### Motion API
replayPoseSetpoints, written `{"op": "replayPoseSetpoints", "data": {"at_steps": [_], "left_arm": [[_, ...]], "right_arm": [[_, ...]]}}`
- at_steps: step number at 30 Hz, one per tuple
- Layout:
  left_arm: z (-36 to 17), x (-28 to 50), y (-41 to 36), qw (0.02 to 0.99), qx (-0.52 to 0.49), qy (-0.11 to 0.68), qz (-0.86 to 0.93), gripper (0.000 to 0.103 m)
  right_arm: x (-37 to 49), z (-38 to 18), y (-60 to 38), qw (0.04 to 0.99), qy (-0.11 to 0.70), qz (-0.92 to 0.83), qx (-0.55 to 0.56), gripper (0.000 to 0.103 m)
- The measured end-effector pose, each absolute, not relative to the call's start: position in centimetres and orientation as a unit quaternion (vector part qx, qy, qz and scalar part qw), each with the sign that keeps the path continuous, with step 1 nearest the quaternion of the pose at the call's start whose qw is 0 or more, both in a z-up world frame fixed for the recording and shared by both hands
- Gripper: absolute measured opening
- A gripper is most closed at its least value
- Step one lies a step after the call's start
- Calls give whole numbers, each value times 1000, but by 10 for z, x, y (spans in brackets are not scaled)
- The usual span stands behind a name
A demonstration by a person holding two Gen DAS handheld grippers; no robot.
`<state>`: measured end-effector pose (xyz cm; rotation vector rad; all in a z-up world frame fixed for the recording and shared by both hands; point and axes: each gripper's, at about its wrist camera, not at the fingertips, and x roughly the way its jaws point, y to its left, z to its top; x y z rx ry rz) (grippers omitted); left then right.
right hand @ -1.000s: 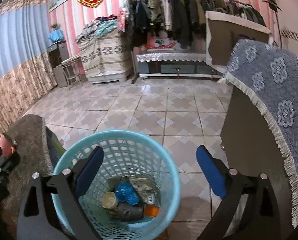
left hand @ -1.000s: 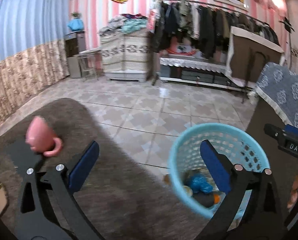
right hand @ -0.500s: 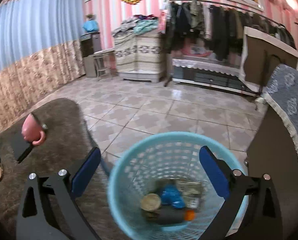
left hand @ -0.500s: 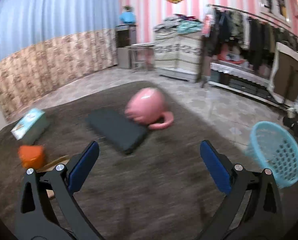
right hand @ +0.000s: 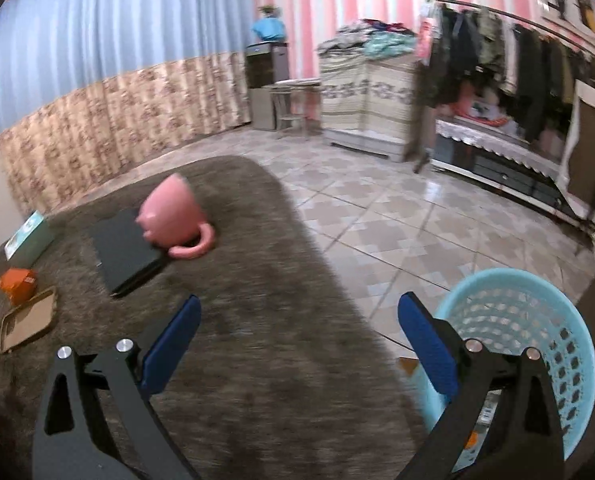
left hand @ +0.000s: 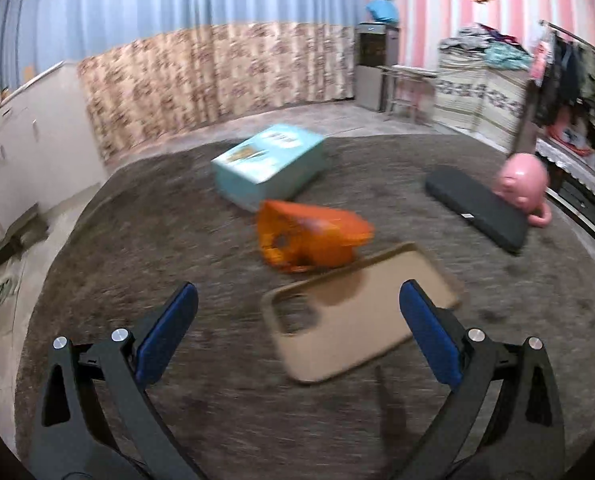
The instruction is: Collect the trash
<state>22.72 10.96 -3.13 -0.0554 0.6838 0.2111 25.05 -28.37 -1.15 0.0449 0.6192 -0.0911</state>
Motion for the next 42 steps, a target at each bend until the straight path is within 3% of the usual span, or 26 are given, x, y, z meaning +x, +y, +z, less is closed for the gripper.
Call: {"op": "replayPoseSetpoints", "data": {"at_steps": [11,16,20,24,28,32,42], "left_arm": [[-30,276,106,941,-12,327,88,96],[-38,308,95,933,-8,353,65,75],[-51,323,98,919,-10,388,64,70],[-55,326,98,915,-14,401,46,40],[-56,323,95,915,-7,401,46,28],[-46,316,94,922,-5,383,51,22],[-11,272,35,940,-14,341,-30,22]], "right_arm": [[262,-19,-257,944,328,-34,-5,97],[264,-19,-253,943,332,-30,-13,97],[262,-18,-252,943,331,-27,-17,97],[263,-17,-251,944,330,-21,-14,97],[262,-15,-251,945,324,-21,-20,97],[260,-13,-254,947,320,-20,-18,97],[254,-6,-278,949,311,-47,6,97]]}}
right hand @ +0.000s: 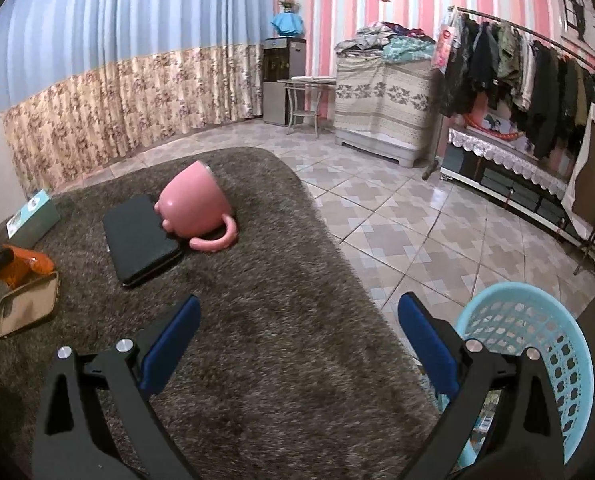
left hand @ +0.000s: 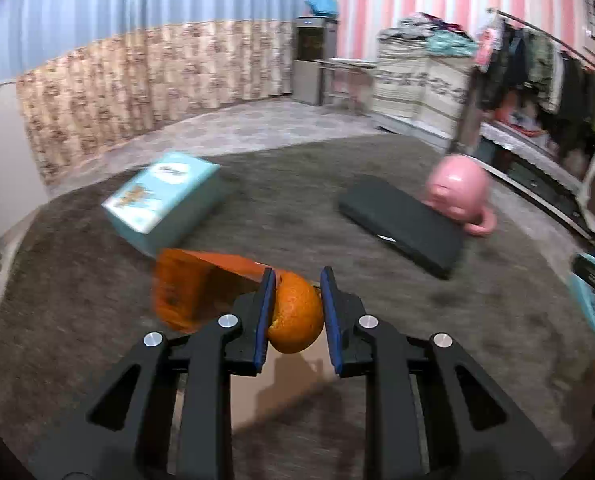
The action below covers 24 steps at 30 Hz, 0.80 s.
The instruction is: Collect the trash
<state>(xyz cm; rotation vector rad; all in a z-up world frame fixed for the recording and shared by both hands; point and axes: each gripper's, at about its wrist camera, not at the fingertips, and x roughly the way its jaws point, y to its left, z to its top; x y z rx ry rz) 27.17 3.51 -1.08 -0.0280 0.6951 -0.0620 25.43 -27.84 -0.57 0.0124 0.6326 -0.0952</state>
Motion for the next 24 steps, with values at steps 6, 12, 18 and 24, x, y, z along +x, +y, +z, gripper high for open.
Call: {"op": "replayPoseSetpoints", "data": {"at_steps": [6,12,18,24], "left_arm": [[-25,264,-39,932,8,349,-98,22],[-35,253,-87,928,45,347,-131,31],[-22,242,-72,938,52,324,-112,70],[-9,234,-7,948,27,314,-52,82]], "right_arm": [[250,-9,-295,947,312,-72,-6,97],[249,-12,-308,946,315,-76,16,97],[251,-14,-297,946,317,-65,8,97],[249,-18,-265,946,325,-15,9,97]]}}
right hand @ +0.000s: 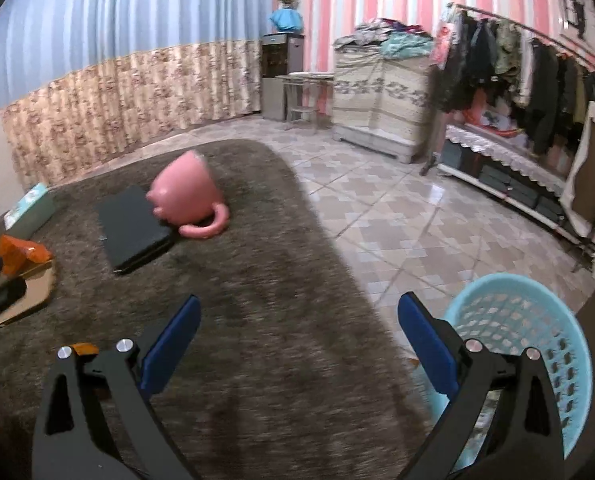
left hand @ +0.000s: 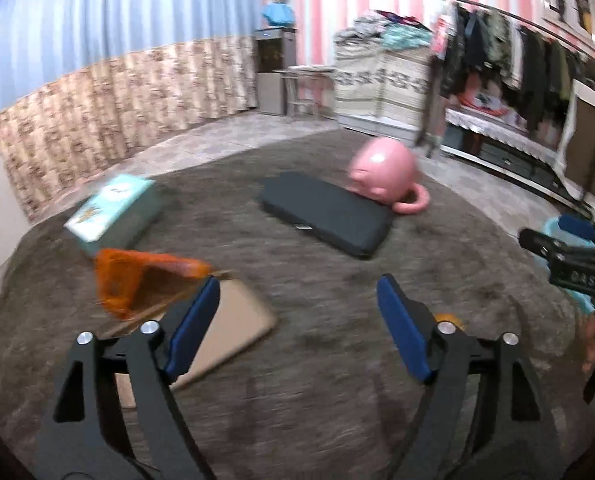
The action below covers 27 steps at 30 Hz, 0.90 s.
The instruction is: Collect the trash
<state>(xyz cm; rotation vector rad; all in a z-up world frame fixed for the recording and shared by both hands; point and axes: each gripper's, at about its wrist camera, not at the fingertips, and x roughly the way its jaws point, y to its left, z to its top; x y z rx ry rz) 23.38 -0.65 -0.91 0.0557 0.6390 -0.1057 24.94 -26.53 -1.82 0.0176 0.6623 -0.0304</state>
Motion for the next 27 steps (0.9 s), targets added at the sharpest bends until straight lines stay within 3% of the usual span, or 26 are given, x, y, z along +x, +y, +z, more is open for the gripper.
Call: {"op": "replayPoseSetpoints", "data": {"at_steps": [9,16,17,20,23,27], "left_arm": [[-20,221,105,942,-20,331,53,86],[-34,236,134,933,-36,351,73,87],[-34,240,132,933,-38,352,69,87],[-34,255,119,933,-32,354,58,87],[-30,272,107,935,-17,349,64,87],[-32,289,117,932,-19,356,72,87]], "right_arm": [[238,-35,-184,929,354,112,-13,97],[238,-59,-143,907,393,142,-55,95],[239,-59,-143,906,395,144,-52,89],[244,-62,-146,896,414,157,-32,50],[245,-61,-150,894,414,168,-28,39],[244,-53,-158,901,402,163,-25,36]]}}
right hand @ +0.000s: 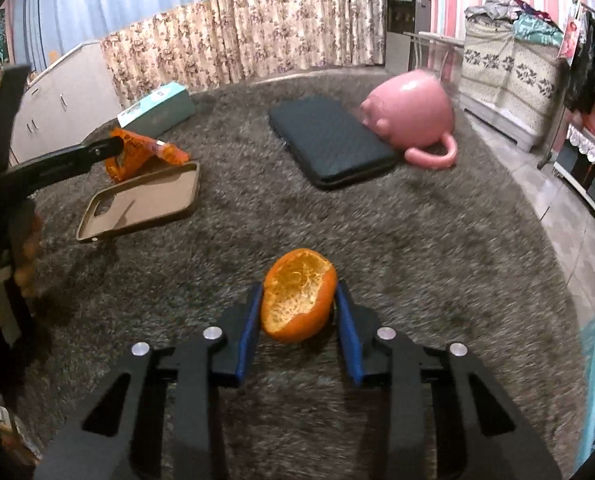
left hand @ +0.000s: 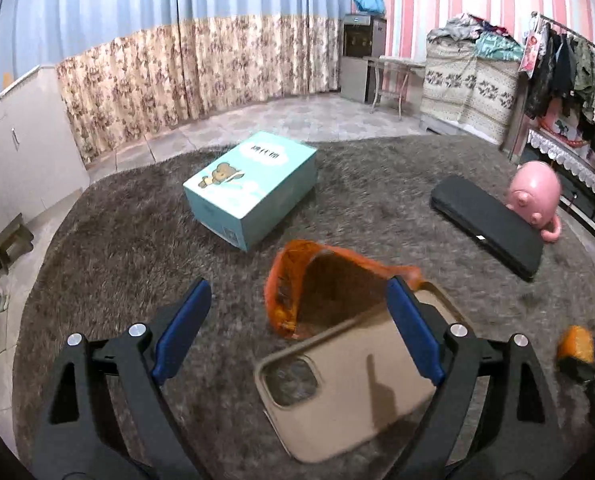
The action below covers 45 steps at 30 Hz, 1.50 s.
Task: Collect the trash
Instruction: 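Grasp the orange plastic bag with the left tool while the right tool holds the peel, then carry the orange bag and orange peel over the blue basket with both tools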
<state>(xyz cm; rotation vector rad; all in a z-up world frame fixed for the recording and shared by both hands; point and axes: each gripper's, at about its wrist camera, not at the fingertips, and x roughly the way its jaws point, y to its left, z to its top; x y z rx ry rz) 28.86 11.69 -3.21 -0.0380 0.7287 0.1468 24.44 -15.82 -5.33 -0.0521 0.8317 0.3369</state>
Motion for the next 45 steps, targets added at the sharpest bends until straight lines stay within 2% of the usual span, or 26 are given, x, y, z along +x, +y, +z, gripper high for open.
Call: {"op": "replayPoseSetpoints", "data": {"at_steps": [2,3,5,7,10,17,24,29,36,45], "left_arm": [[-38,296,128,928,-23,365,78,85],[-41,299,131,926,-26,369,76,79],[-53,309,140,916,-42,393,60,58],[-61,315,141,909,-53,412,38,19],[-58,310,134,917,-43,396,38,10],[-10,283,104,942,-6,334,33,8],[54,244,18,965,51,258,-19,8],[75,221,-49,964,58,244,-91,8],[72,199,-156,950,74,240,-183,8],[41,186,-261,926,104,257,-255,8]], "right_arm": [[247,-49,-165,903,398,160,-11,35],[247,-46,-169,905,394,158,-6,34],[248,-41,-174,910,386,154,0,34],[249,-38,-179,912,382,148,4,34],[249,-32,-192,918,374,132,12,34],[239,-13,-236,934,345,84,37,34],[205,14,-304,952,303,-2,51,34],[169,32,-369,957,272,-68,74,34],[136,29,-440,948,266,-152,83,34],[110,15,-510,933,264,-205,133,34]]}}
